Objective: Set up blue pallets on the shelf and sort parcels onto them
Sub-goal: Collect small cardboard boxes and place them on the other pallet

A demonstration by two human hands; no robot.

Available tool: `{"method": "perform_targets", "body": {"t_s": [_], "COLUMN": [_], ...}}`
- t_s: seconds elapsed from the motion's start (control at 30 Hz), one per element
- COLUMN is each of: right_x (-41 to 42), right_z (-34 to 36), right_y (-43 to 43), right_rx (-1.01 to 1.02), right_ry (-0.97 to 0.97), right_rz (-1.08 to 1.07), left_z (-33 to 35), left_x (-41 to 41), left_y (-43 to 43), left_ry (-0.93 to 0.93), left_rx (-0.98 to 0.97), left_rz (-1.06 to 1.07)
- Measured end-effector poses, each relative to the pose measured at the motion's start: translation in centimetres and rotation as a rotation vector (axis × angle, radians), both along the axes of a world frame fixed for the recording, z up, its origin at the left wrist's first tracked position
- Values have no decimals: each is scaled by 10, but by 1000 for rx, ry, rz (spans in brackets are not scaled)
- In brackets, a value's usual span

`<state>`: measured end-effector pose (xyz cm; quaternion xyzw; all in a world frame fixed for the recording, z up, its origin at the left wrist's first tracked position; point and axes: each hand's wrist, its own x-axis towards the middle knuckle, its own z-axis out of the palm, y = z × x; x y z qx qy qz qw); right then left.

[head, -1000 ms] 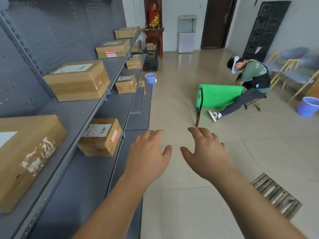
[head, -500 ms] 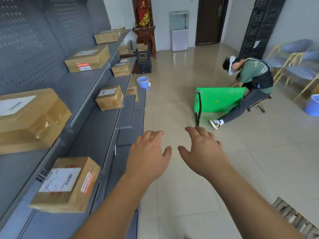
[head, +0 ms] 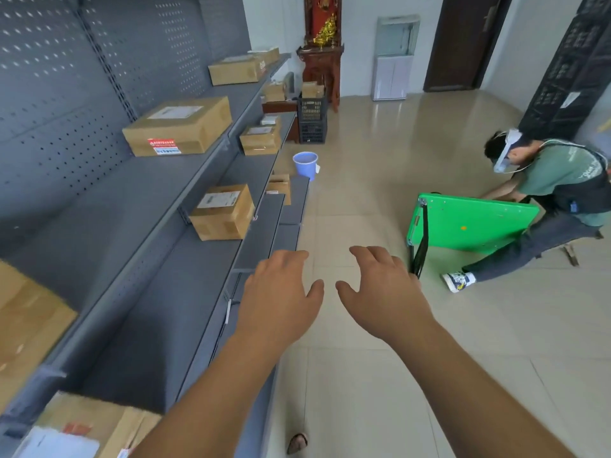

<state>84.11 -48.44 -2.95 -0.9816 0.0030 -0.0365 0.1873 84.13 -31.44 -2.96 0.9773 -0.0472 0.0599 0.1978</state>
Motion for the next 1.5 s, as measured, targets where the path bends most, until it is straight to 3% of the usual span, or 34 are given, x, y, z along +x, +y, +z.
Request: {"method": "perform_targets", "body": {"t_s": [0.3,0.6,1.0,1.5], "right_x": [182,336,579,877], "right_z": [5,-7,-10,-29], "right_y": [11,-31,-130,-124], "right_rx": [-12,-9,-65,-87], "right_ry": [-6,24,52,88], "right_rz": [-119,-217,-125,-78], "left_z": [3,-5,-10,-35], "left_x": [202,372,592,894], "left_y": [7,-36,-125,-113], "left_ry": [27,44,40,95], "left_rx": [-24,25,49,13], "left_rz": [-116,-195,-95,-59]}}
